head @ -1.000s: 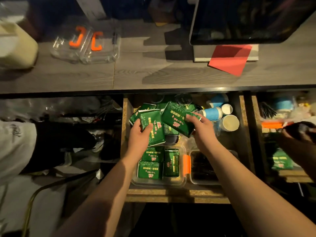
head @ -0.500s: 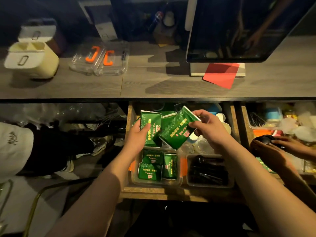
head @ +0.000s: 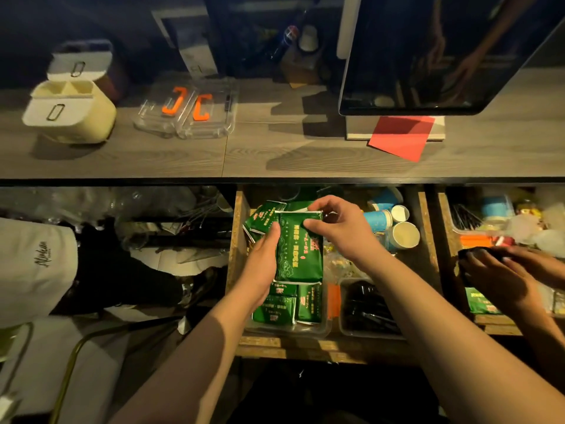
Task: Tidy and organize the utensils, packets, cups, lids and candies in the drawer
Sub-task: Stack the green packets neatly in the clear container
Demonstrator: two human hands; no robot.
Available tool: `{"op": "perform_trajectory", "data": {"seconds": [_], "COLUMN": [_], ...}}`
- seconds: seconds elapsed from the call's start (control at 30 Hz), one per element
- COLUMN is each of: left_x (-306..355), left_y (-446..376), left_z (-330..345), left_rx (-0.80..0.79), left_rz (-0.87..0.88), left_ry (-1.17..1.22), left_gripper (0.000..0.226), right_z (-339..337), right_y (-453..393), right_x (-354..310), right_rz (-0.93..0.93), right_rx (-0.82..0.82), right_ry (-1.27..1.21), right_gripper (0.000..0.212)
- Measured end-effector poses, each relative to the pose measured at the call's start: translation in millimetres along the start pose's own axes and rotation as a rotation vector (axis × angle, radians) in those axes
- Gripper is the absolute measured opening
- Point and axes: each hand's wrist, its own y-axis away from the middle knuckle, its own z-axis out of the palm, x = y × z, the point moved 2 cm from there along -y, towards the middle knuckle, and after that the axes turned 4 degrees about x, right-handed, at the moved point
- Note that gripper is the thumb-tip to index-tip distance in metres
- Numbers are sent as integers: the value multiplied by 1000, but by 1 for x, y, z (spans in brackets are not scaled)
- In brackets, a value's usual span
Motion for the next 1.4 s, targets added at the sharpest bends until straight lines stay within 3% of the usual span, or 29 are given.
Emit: {"op": "perform_trajectory", "data": {"seconds": [0.1, 0.23, 0.3, 0.4, 0.47, 0.63, 0.8, 0.93, 1.07, 1.2, 1.27, 1.4], "left_x": [-8, -9, -11, -12, -15, -38, -53, -65, -70, -80, -86, -73], "left_y": [-3, -13, -22, -35, -46, -87, -116, -134, -146, -156, -159, -149], "left_z": [4, 1, -3, -7, -11, -30, -36, -41, -46, -54, -59, -58], "left_rx": [-78, -49, -39, -28, 55, 165, 212, 192, 187, 160, 160, 133], "left_rz": [25, 4, -18, 14, -4, -24, -68, -102, -113, -98, -108, -97], "left_ry": [-75, -110, -135, -166, -198, -196, -217, -248, -238, -229, -220, -220], "left_gripper": [109, 82, 85, 98, 85, 74, 63, 77, 74, 94, 86, 73], "right_z": [12, 31, 40, 46, 46, 37, 40, 53, 59, 56, 56, 55], "right_y": [3, 1, -2, -10, -21, -60, -105, -131, -140, -147, -146, -137], "right_x": [3, 17, 27, 49, 72, 138, 173, 184, 193, 202, 204, 206], "right_rz": [-27, 128, 159, 256, 331, 428, 434, 478, 597, 626, 668, 667], "right_rx": [134, 33, 4, 12, 35, 137, 226, 235, 294, 349, 354, 385], "right_ry": [-3, 76, 54, -62, -67, 320, 502, 645, 538, 461, 378, 205], "right_gripper": [31, 47, 56, 45, 48, 39, 56, 67, 56, 37, 28, 32]}}
